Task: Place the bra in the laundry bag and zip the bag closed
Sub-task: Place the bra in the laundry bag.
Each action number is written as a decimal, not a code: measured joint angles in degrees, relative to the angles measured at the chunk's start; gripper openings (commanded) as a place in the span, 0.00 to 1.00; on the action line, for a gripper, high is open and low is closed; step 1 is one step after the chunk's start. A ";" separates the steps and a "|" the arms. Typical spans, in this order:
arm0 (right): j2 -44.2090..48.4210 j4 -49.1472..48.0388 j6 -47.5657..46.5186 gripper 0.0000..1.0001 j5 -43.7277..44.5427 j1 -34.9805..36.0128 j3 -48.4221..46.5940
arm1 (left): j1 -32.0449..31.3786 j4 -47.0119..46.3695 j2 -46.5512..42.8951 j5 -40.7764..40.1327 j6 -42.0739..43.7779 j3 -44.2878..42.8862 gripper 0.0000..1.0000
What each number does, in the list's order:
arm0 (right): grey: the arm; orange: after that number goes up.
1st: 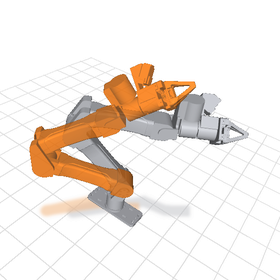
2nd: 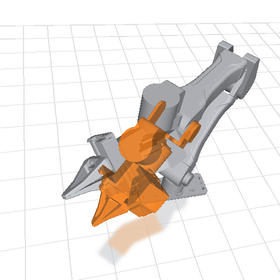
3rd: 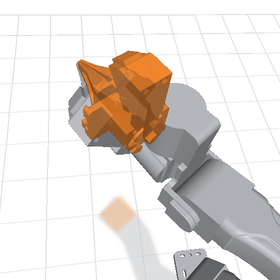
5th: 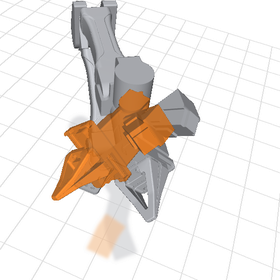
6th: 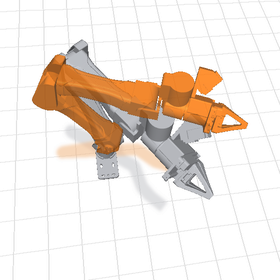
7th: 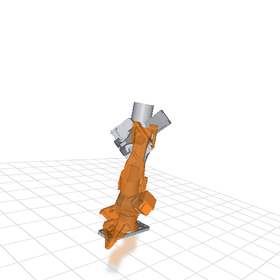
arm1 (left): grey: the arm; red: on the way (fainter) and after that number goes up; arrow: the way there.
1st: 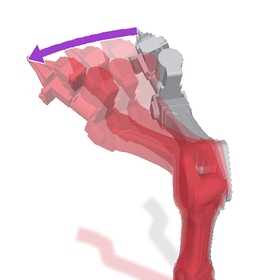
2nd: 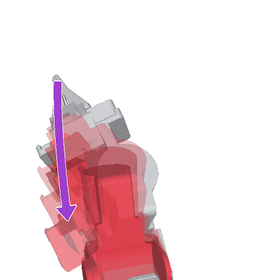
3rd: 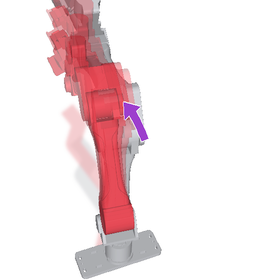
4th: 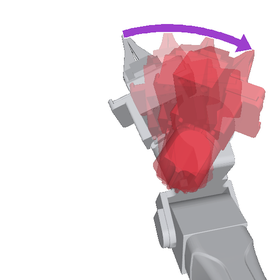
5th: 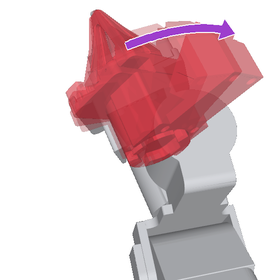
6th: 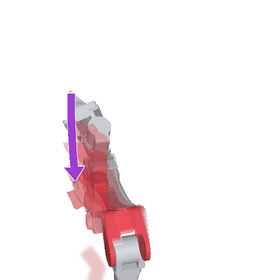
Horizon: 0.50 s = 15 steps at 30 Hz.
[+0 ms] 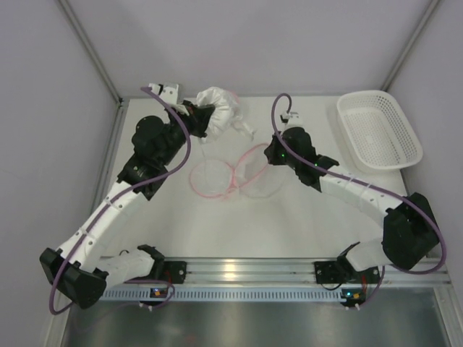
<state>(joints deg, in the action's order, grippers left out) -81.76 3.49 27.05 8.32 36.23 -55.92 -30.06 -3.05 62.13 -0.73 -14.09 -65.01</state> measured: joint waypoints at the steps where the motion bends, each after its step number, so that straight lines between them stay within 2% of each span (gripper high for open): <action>1: 0.83 -1.01 0.52 0.00 -0.04 0.00 0.37 | 0.00 -1.16 0.48 0.46 0.02 0.00 0.00; 8: 2.93 -4.00 3.26 0.00 0.00 0.00 3.98 | 0.00 -8.17 3.08 3.89 0.98 0.26 0.00; 15: 2.99 -4.70 5.60 0.00 -0.02 0.00 4.85 | 0.00 -20.61 3.10 8.90 3.61 6.03 0.00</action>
<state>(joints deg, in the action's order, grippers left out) -78.76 -1.21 32.64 8.29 36.23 -51.07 -30.06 -23.66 65.23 8.16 -10.48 -58.98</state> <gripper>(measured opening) 0.011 0.069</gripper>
